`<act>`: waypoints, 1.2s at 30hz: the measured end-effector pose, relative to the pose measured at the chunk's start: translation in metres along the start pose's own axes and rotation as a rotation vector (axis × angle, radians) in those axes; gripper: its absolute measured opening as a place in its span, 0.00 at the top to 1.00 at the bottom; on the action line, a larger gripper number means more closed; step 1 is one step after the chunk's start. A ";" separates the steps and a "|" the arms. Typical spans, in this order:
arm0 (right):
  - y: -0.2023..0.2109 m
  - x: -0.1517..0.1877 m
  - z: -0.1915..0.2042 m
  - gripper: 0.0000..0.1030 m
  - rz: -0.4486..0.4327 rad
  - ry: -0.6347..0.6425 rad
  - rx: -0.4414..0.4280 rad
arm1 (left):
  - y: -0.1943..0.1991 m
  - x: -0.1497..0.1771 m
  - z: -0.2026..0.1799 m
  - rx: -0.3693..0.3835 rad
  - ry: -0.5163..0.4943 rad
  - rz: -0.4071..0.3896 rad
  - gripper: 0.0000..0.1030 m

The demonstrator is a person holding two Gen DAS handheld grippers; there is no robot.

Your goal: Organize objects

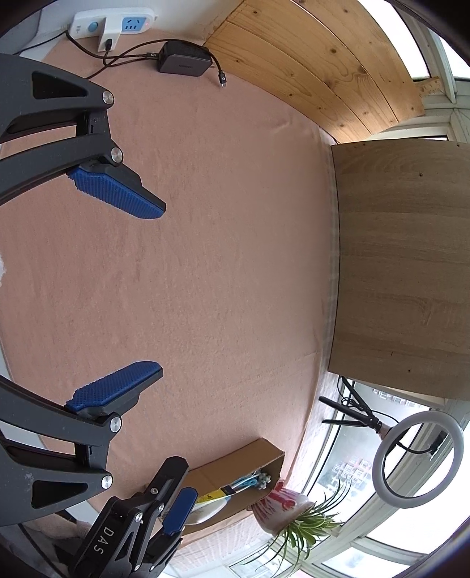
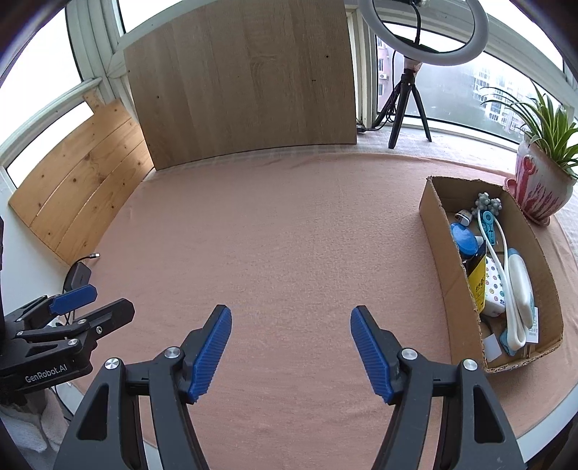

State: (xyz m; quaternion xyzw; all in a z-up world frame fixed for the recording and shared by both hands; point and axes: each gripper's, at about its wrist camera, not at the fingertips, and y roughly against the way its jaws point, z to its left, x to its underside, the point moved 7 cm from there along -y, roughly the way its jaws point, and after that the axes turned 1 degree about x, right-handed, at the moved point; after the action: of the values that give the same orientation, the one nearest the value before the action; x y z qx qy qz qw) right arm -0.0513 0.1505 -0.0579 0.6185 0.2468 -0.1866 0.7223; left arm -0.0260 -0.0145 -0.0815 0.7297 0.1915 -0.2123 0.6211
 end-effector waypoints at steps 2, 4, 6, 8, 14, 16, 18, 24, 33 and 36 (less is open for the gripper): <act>-0.001 0.000 0.003 0.37 0.000 0.002 -0.001 | 0.001 -0.001 0.002 -0.002 0.002 -0.004 0.18; -0.003 0.001 0.005 0.37 0.002 0.000 -0.002 | 0.001 -0.001 0.004 -0.005 -0.001 -0.003 0.18; -0.004 0.001 0.006 0.37 0.004 -0.002 -0.004 | 0.001 -0.002 0.006 -0.009 -0.006 -0.001 0.18; -0.006 0.001 0.008 0.37 0.006 -0.005 -0.006 | 0.000 -0.002 0.007 -0.011 -0.007 0.001 0.18; -0.007 0.002 0.011 0.37 0.005 -0.009 0.000 | -0.003 -0.006 0.012 -0.009 -0.009 0.008 0.18; -0.007 0.002 0.012 0.37 0.003 -0.012 0.005 | -0.004 -0.006 0.012 -0.012 -0.010 0.008 0.18; -0.008 0.002 0.013 0.37 0.005 -0.015 0.007 | -0.005 -0.006 0.013 -0.013 -0.010 0.008 0.18; -0.010 0.002 0.012 0.37 0.012 -0.017 0.014 | -0.011 -0.005 0.015 -0.020 -0.005 0.018 0.18; -0.013 0.003 0.007 0.37 0.019 -0.028 0.018 | -0.020 -0.007 0.016 -0.032 -0.011 0.032 0.18; -0.013 0.002 0.007 0.37 0.018 -0.028 0.019 | -0.022 -0.008 0.015 -0.034 -0.012 0.035 0.18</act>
State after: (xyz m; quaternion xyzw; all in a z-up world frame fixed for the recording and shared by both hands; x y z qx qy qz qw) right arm -0.0561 0.1417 -0.0693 0.6248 0.2295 -0.1911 0.7214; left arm -0.0458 -0.0264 -0.0976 0.7212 0.1784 -0.2025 0.6380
